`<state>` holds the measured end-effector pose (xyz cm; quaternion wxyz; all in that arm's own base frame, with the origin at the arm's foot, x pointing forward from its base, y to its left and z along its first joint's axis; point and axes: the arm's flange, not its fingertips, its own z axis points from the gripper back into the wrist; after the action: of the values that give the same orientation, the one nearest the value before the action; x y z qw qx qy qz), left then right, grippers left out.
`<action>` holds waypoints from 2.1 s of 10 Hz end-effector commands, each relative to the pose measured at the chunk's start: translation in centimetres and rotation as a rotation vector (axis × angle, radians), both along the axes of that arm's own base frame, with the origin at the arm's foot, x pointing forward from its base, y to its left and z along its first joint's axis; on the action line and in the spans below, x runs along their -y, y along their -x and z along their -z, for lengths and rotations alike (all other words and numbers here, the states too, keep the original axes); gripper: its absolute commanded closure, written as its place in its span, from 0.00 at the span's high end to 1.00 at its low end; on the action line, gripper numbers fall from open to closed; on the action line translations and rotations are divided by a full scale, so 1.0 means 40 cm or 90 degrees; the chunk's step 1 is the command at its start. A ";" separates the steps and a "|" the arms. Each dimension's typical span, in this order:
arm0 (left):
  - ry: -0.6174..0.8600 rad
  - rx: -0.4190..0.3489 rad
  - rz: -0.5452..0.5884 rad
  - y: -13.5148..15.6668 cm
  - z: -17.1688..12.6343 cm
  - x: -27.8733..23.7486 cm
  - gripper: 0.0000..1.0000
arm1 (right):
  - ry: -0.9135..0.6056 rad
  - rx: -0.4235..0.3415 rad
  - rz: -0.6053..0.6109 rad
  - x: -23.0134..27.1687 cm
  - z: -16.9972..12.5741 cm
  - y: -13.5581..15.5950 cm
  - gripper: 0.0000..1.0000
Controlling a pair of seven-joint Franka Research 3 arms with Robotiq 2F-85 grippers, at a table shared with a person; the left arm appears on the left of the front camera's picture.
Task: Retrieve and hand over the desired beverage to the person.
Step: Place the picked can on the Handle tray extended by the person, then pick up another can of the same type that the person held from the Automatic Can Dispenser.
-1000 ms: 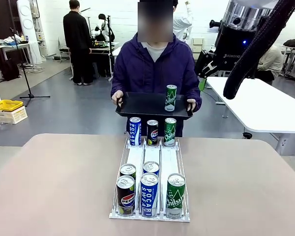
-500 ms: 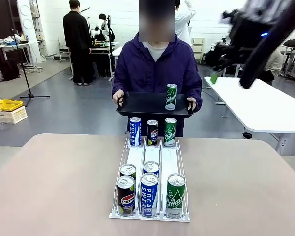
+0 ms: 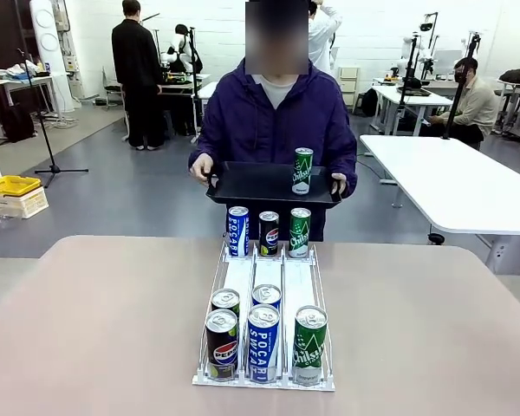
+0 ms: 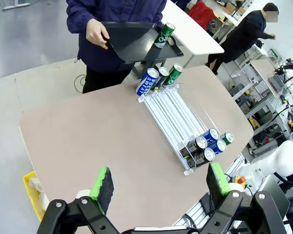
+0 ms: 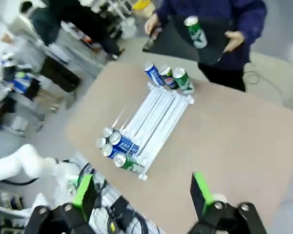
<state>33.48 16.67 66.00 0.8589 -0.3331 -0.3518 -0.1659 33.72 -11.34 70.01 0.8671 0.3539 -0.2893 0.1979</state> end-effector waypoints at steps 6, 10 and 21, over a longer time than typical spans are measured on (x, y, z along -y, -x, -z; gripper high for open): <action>0.003 0.010 0.009 0.002 0.002 -0.002 1.00 | 0.116 -0.038 0.111 0.013 0.109 0.104 1.00; 0.003 0.010 0.009 0.002 0.002 -0.002 1.00 | 0.113 -0.028 0.089 0.036 0.095 0.092 1.00; 0.003 0.010 0.009 0.002 0.002 -0.002 1.00 | 0.113 -0.028 0.089 0.036 0.095 0.092 1.00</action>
<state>33.47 16.66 66.00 0.8590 -0.3330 -0.3518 -0.1660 29.65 -12.60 66.17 0.9129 0.2618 -0.2743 0.1509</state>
